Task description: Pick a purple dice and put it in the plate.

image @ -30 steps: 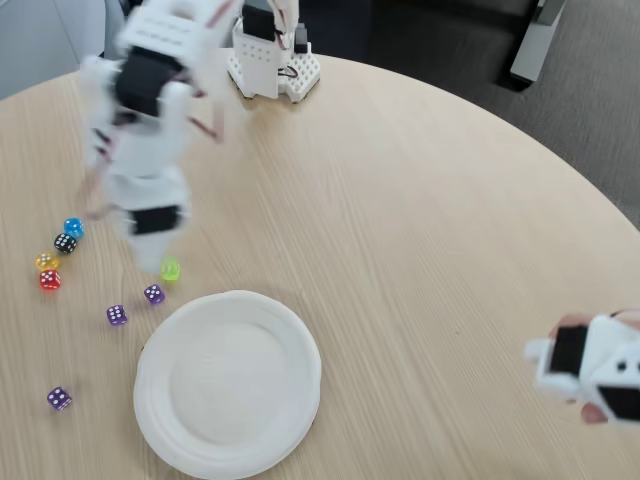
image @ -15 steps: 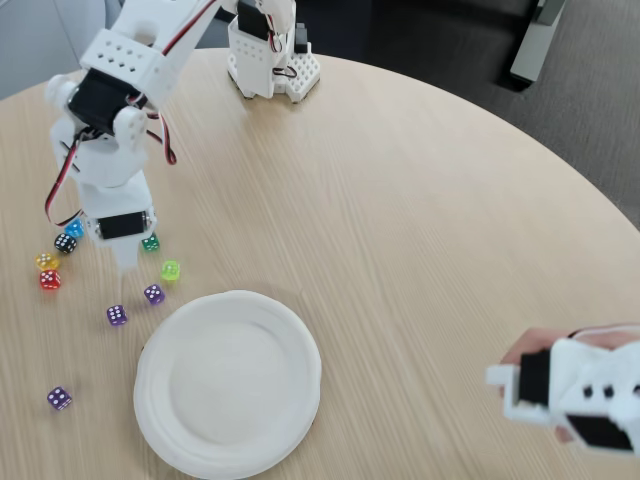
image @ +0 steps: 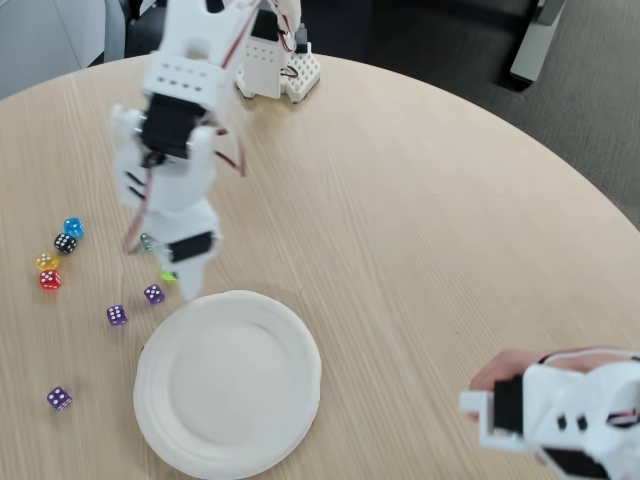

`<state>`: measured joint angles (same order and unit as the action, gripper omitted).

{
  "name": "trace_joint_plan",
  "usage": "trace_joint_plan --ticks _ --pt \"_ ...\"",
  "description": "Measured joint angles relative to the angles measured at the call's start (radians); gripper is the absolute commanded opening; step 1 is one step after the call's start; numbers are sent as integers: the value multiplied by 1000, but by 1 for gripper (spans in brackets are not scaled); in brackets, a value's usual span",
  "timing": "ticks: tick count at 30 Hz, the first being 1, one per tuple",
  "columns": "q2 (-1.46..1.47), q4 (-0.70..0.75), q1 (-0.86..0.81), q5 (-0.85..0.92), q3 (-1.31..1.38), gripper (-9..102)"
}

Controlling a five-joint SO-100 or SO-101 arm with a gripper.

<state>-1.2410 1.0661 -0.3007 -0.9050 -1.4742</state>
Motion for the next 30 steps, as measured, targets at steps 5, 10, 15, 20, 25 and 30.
trace_joint_plan --ticks 5,10,15,20,25,30 --pt "0 -11 11 23 0 10" --pt "0 -11 -8 25 0 11" --pt "0 -11 -71 34 0 11" --pt "0 -11 -106 40 0 12" --pt "0 -11 -98 58 0 12" --pt "26 -11 -114 69 0 12"
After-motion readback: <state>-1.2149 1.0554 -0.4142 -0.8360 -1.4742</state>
